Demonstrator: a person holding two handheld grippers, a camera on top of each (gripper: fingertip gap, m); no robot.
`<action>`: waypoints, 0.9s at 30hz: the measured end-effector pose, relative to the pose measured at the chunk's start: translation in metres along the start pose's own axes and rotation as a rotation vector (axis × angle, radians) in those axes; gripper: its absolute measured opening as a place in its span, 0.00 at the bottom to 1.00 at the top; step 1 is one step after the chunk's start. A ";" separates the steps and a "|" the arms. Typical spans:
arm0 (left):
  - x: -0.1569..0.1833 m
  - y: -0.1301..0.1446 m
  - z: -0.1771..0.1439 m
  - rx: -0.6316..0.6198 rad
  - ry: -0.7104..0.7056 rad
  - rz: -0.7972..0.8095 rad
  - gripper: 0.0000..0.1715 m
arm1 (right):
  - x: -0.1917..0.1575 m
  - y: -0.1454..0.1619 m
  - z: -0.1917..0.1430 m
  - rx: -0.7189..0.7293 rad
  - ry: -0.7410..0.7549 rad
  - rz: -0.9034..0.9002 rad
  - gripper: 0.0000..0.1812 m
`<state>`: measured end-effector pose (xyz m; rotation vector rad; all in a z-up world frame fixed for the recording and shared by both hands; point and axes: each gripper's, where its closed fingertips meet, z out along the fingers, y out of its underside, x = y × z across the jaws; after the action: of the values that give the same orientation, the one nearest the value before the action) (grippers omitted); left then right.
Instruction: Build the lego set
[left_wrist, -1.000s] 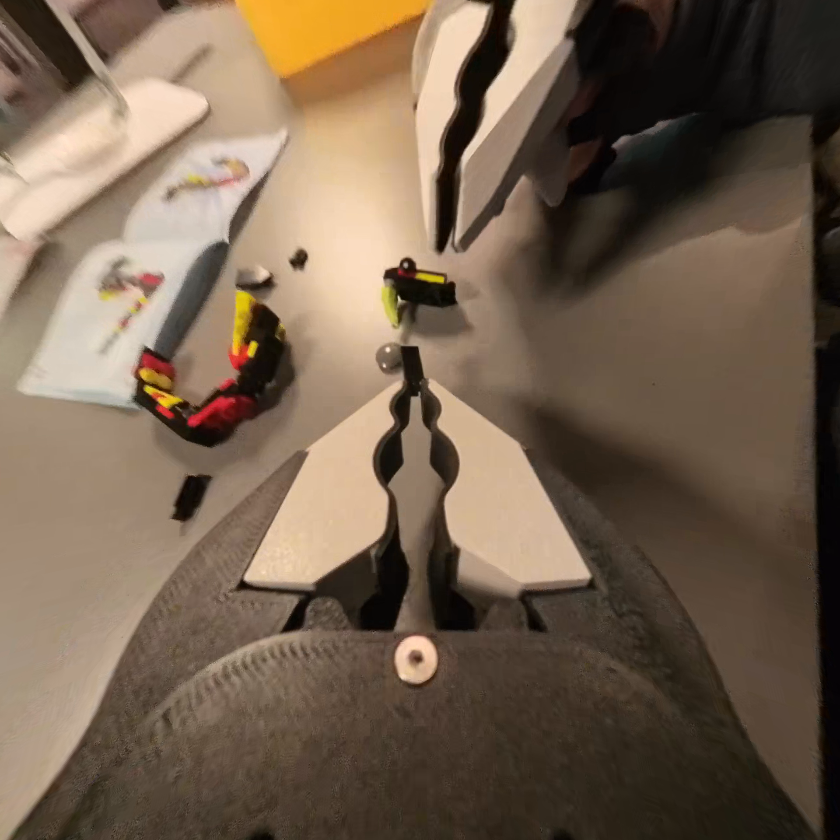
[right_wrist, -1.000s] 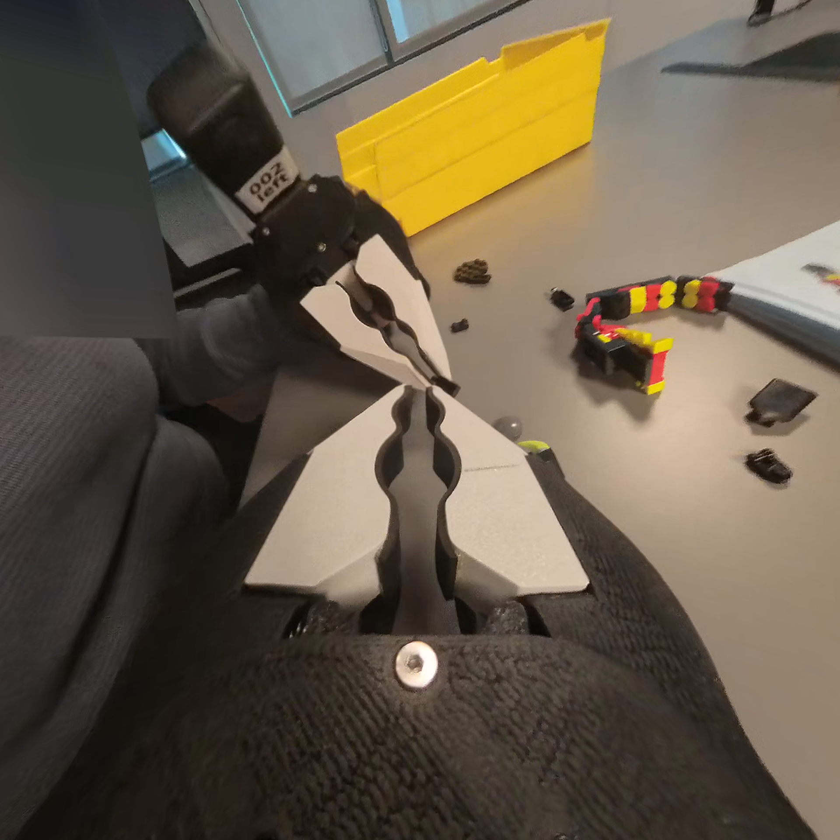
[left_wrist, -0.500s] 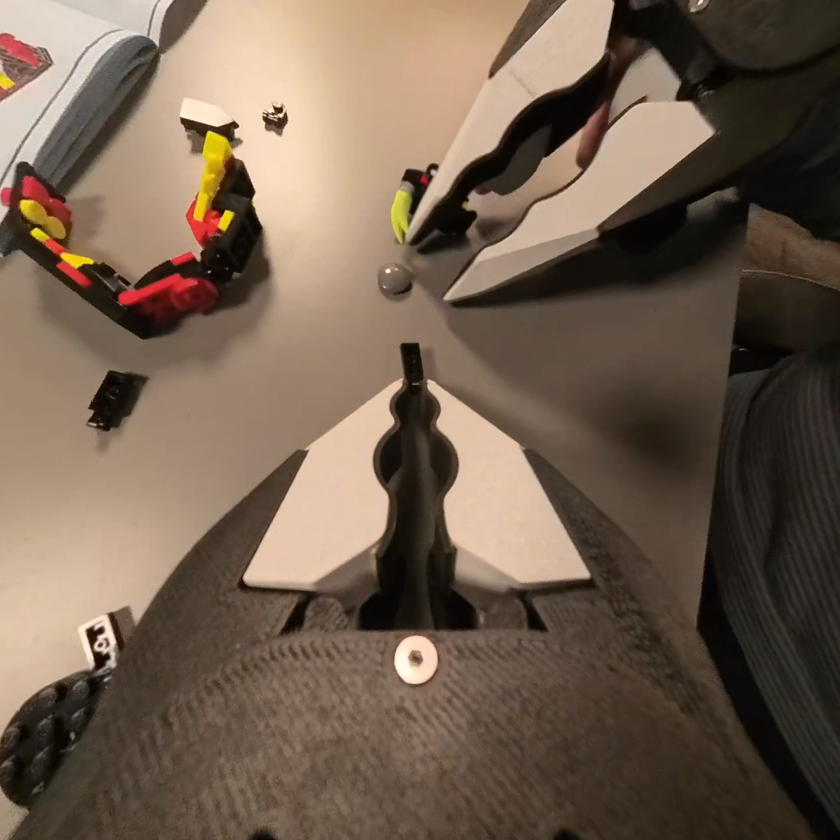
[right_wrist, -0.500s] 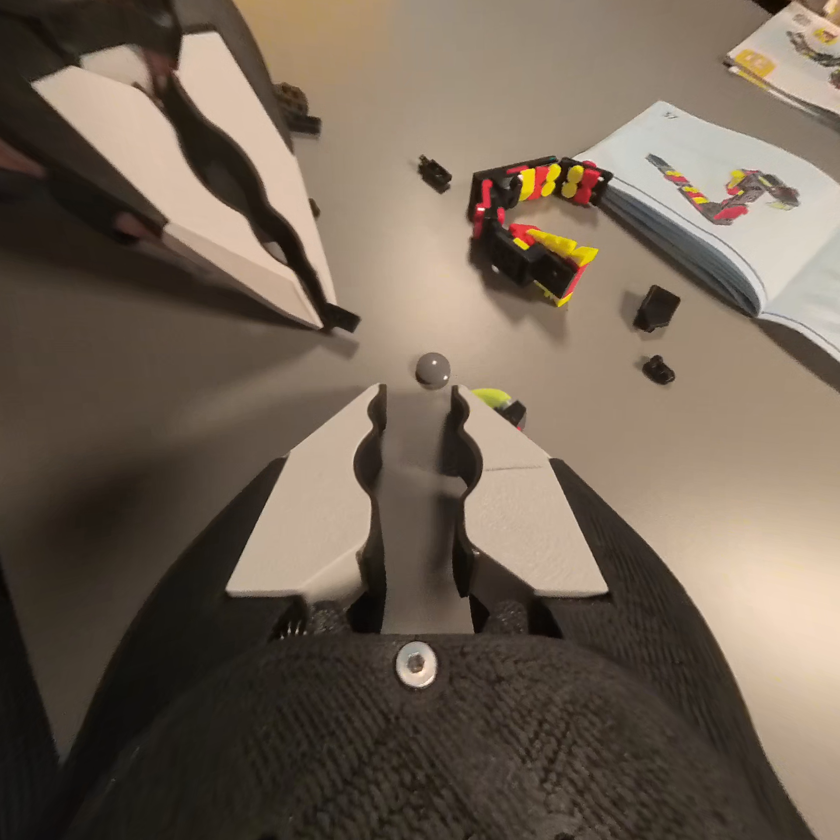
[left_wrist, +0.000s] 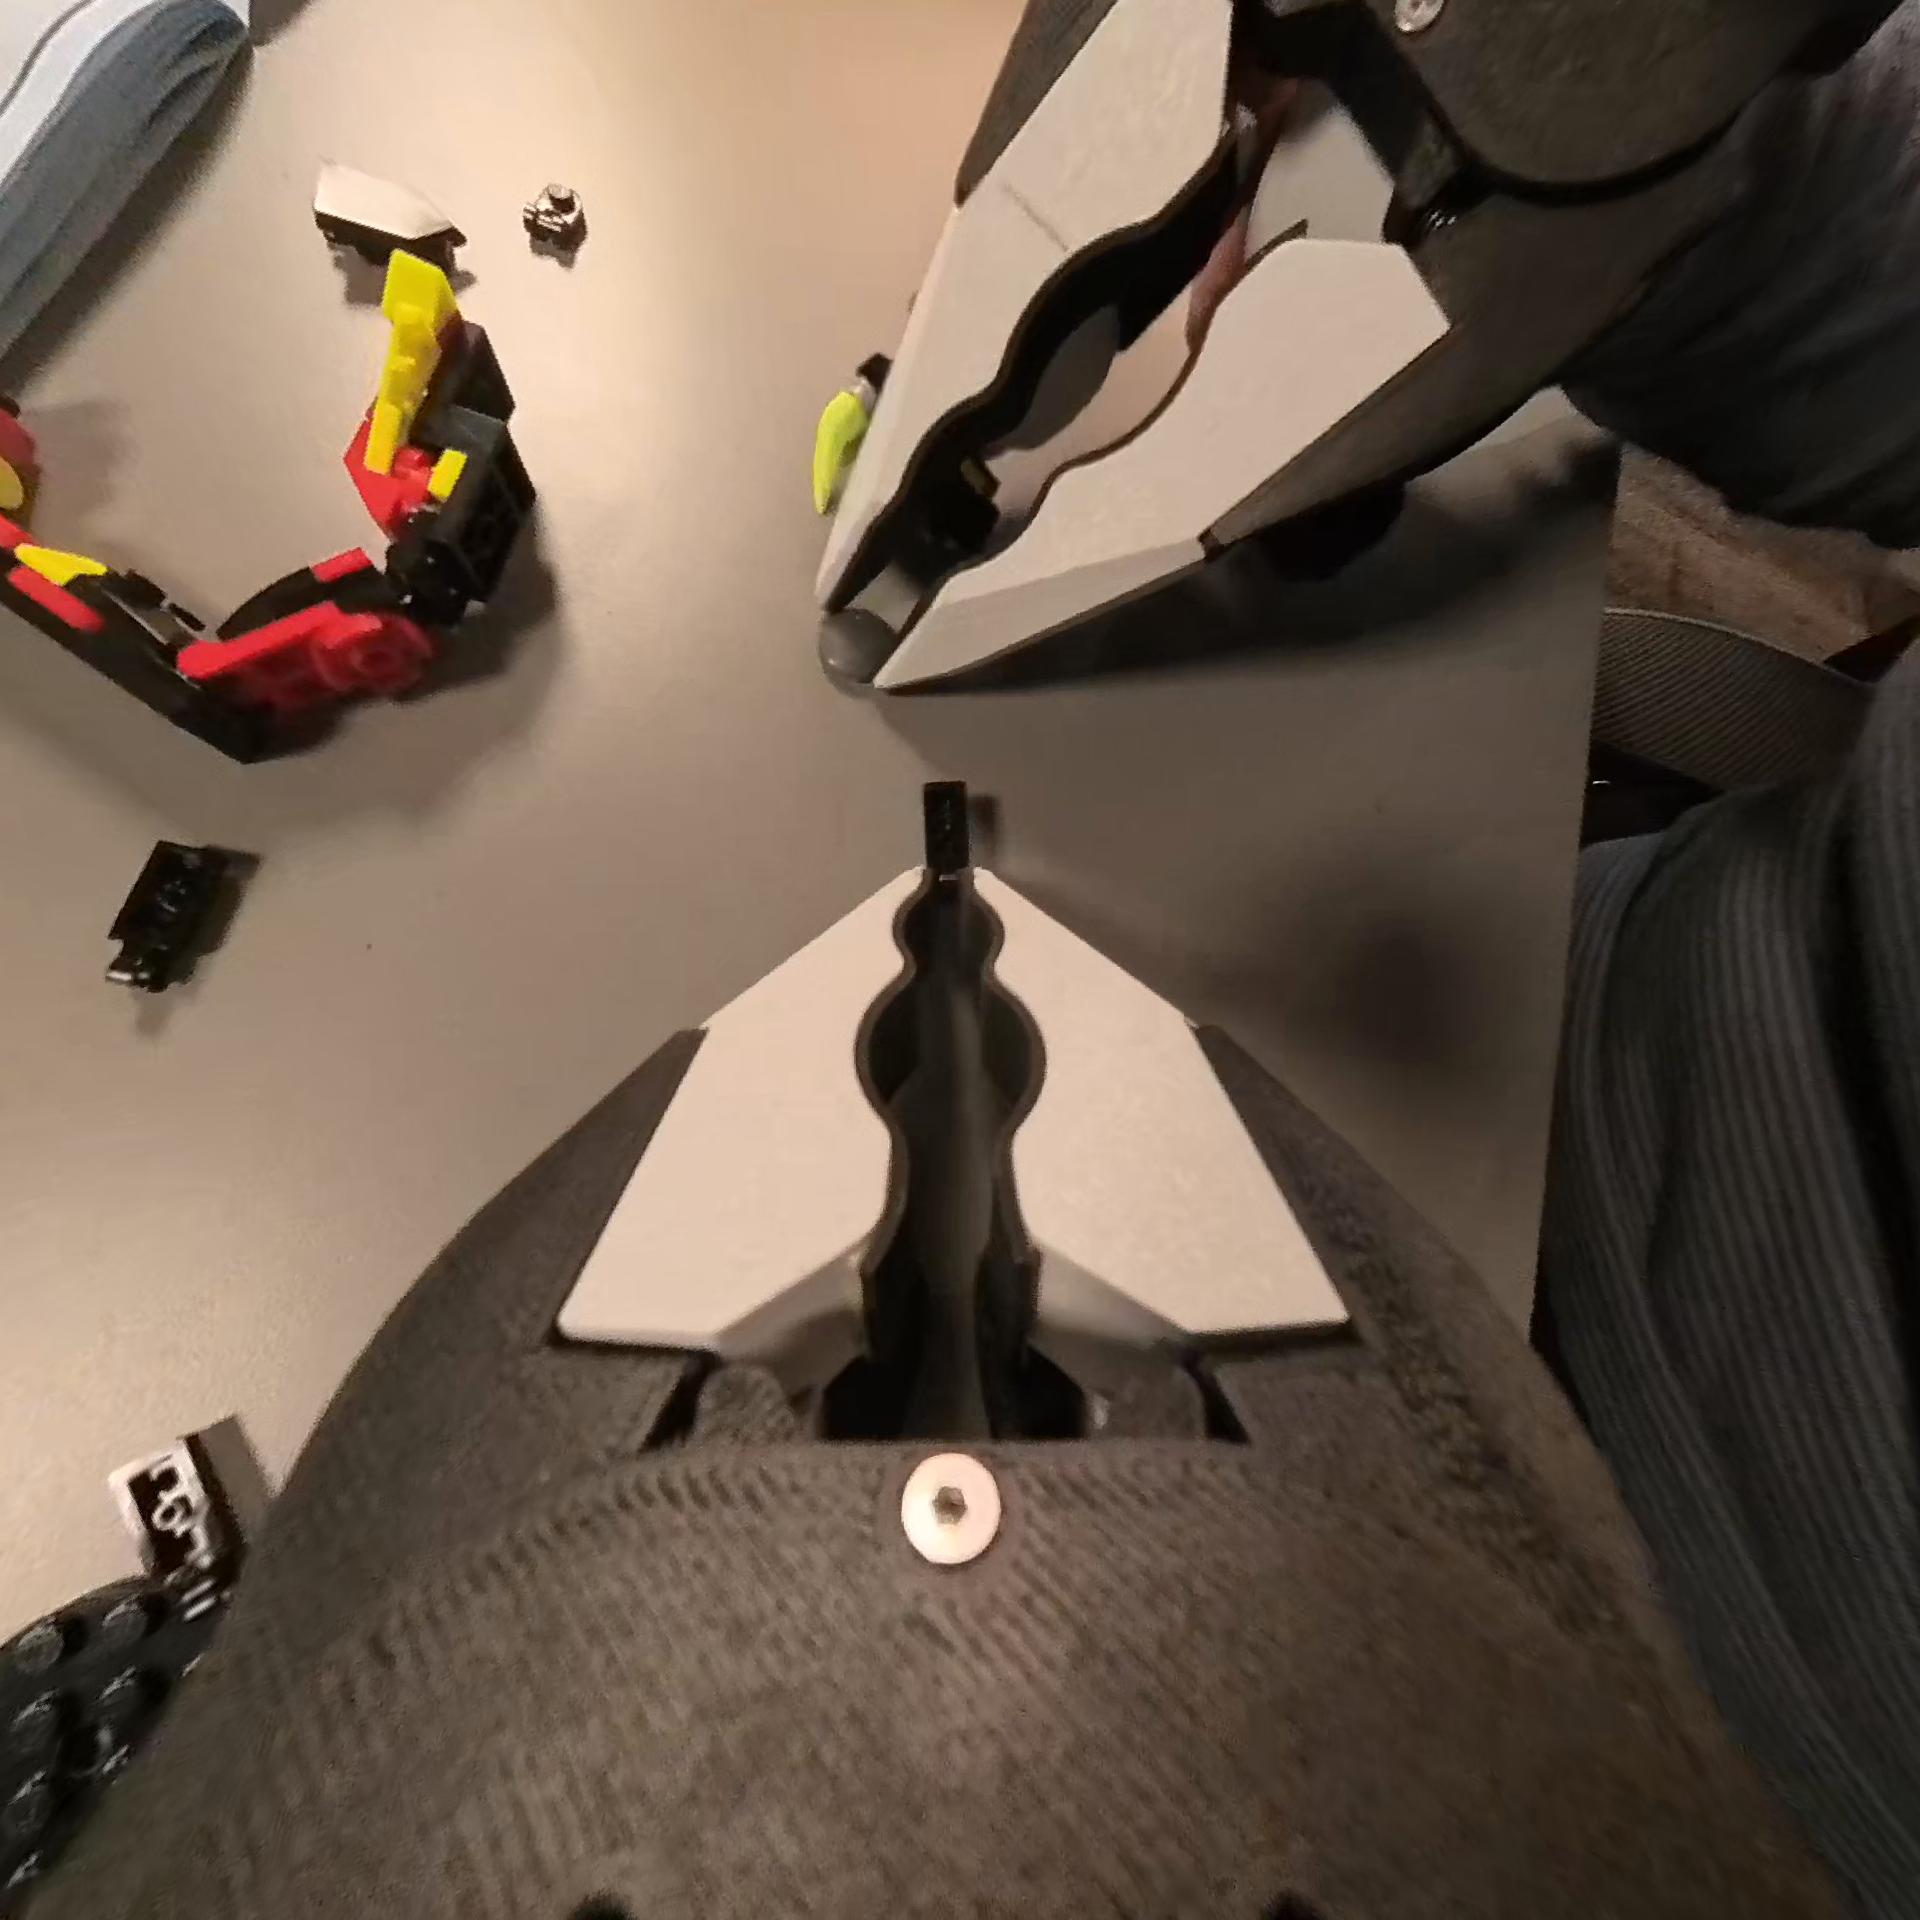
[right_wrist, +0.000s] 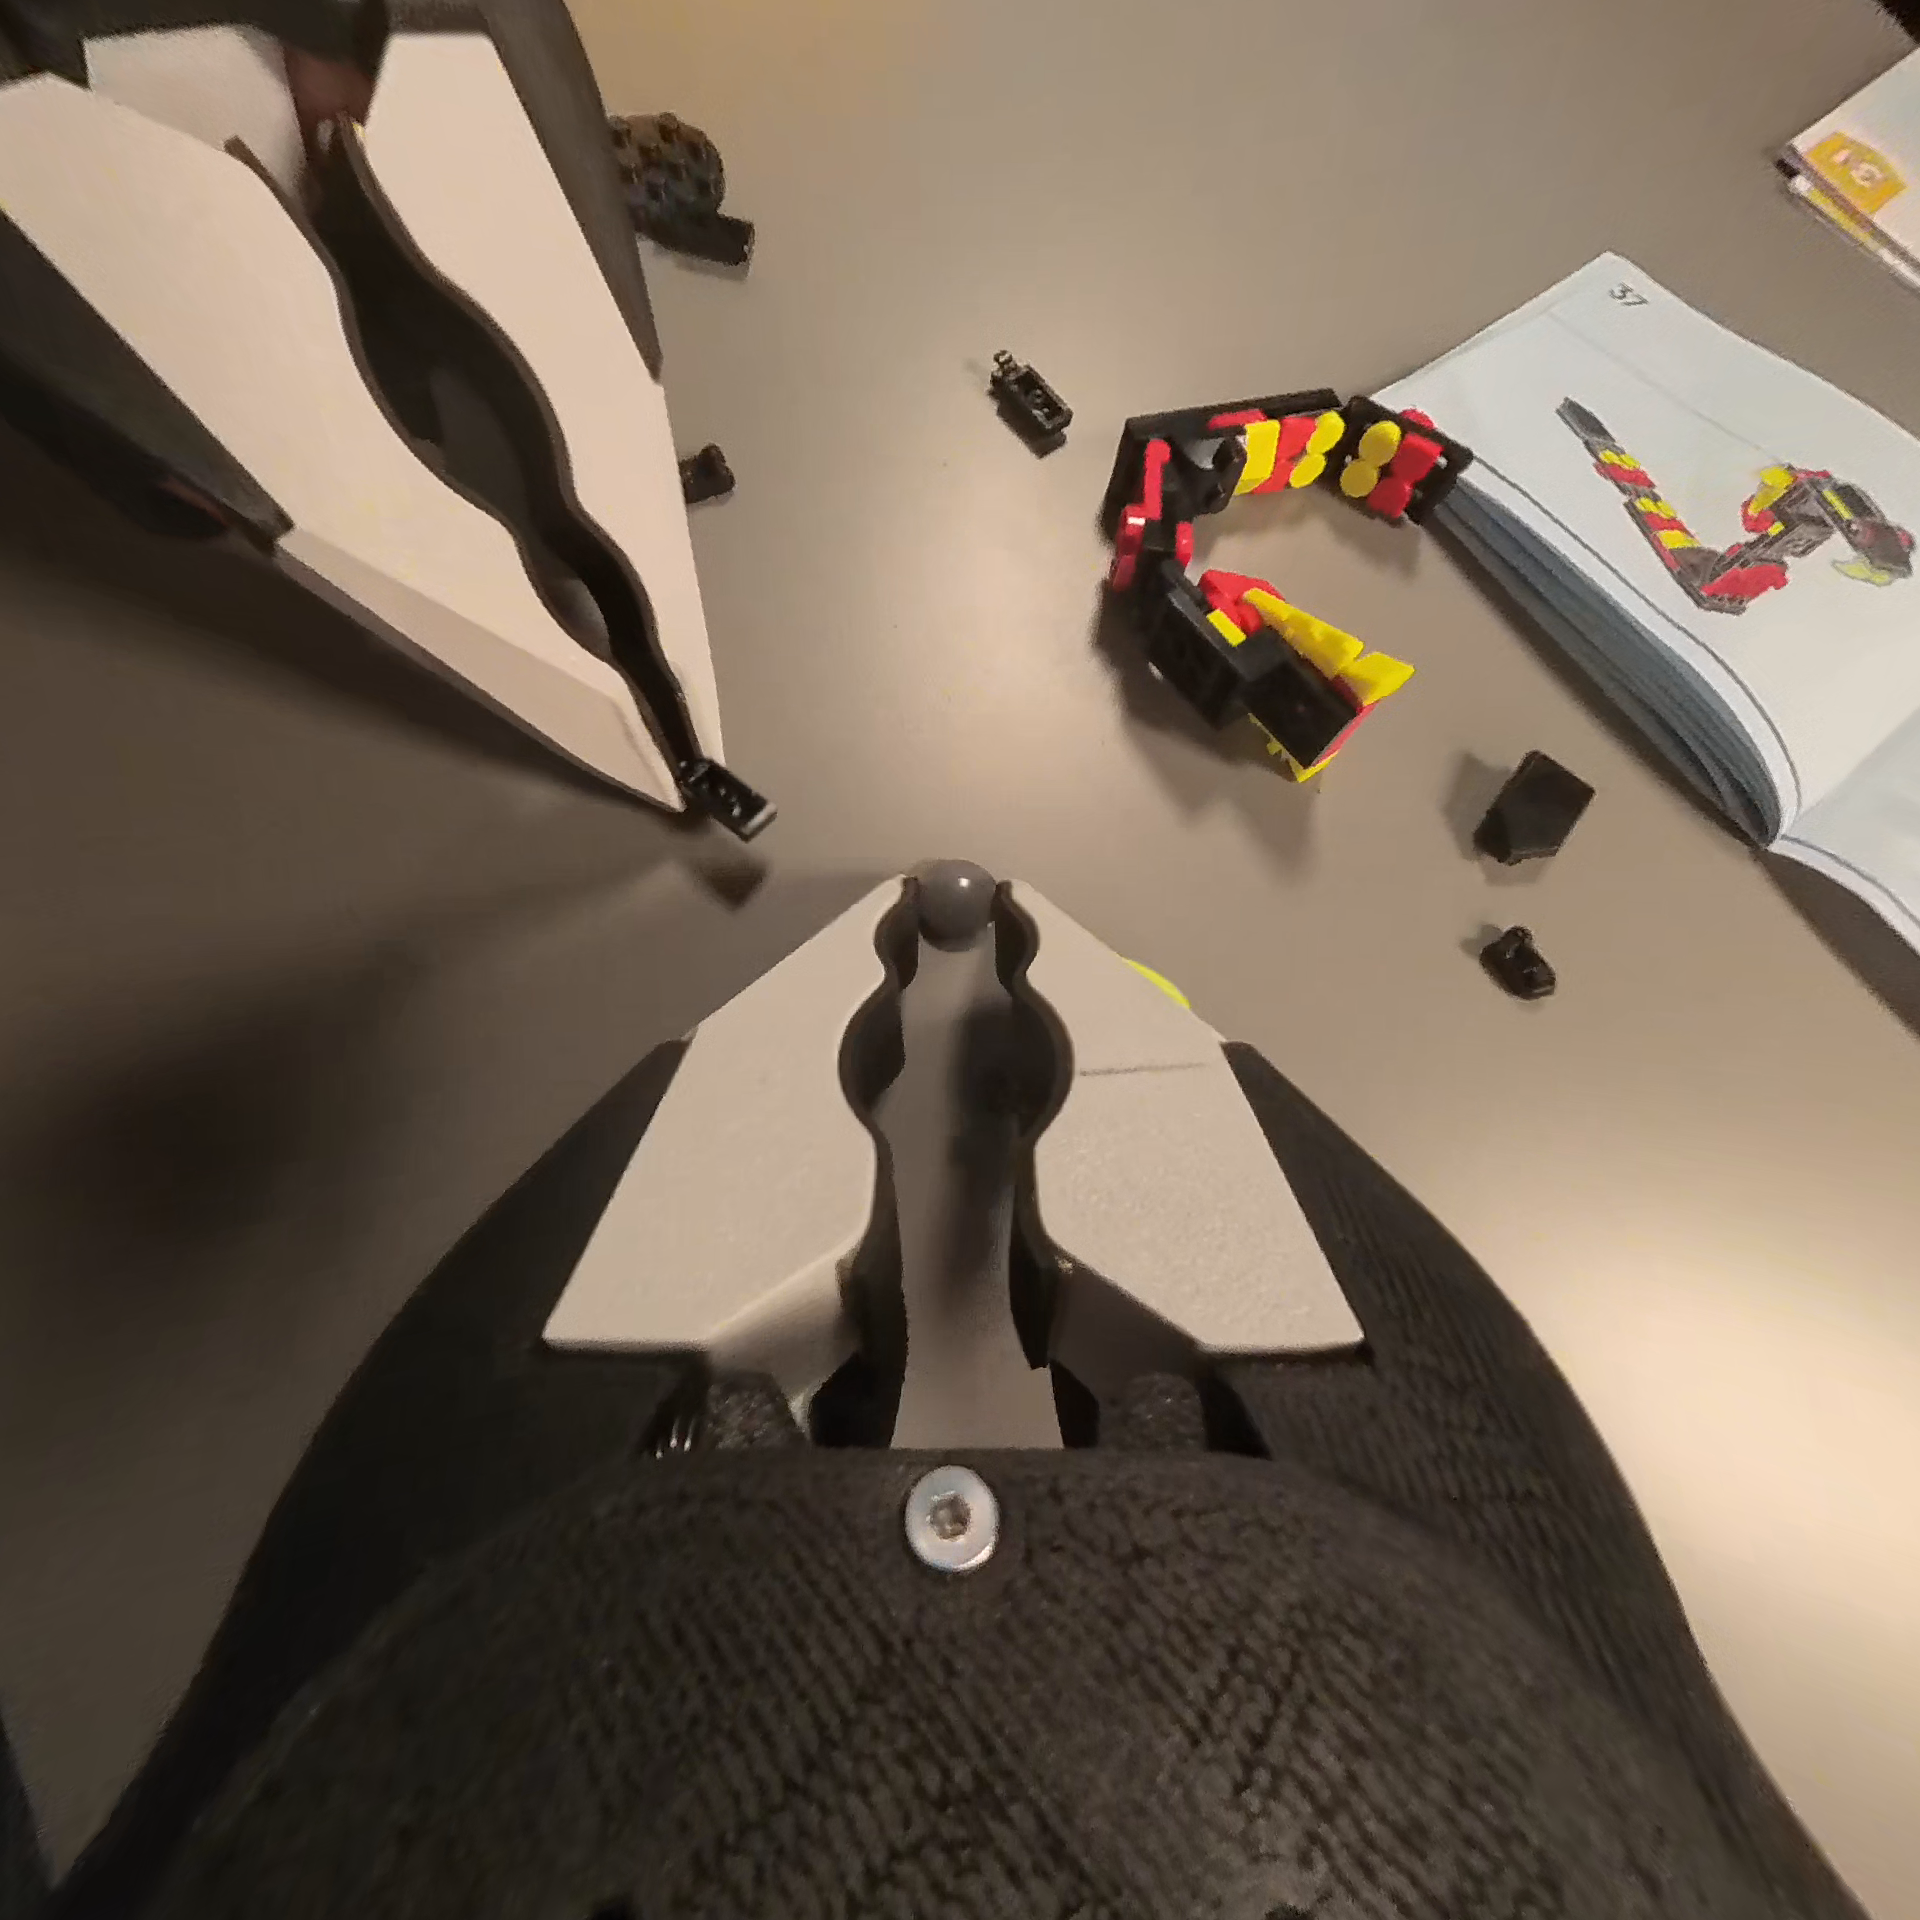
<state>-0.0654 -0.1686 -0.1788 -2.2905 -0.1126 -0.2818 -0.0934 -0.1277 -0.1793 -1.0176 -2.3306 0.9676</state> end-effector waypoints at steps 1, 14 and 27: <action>0.000 0.000 0.000 -0.002 0.002 -0.007 0.01 | 0.001 -0.001 0.000 0.001 0.002 -0.025 0.07; 0.001 -0.002 0.001 0.023 -0.003 0.011 0.01 | -0.042 -0.023 -0.007 0.115 -0.205 -0.189 0.07; 0.002 -0.003 0.001 0.033 0.006 0.015 0.01 | -0.045 -0.020 -0.004 0.080 -0.170 -0.289 0.07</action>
<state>-0.0638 -0.1664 -0.1768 -2.2571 -0.0955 -0.2774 -0.0717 -0.1696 -0.1658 -0.5648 -2.4658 1.0537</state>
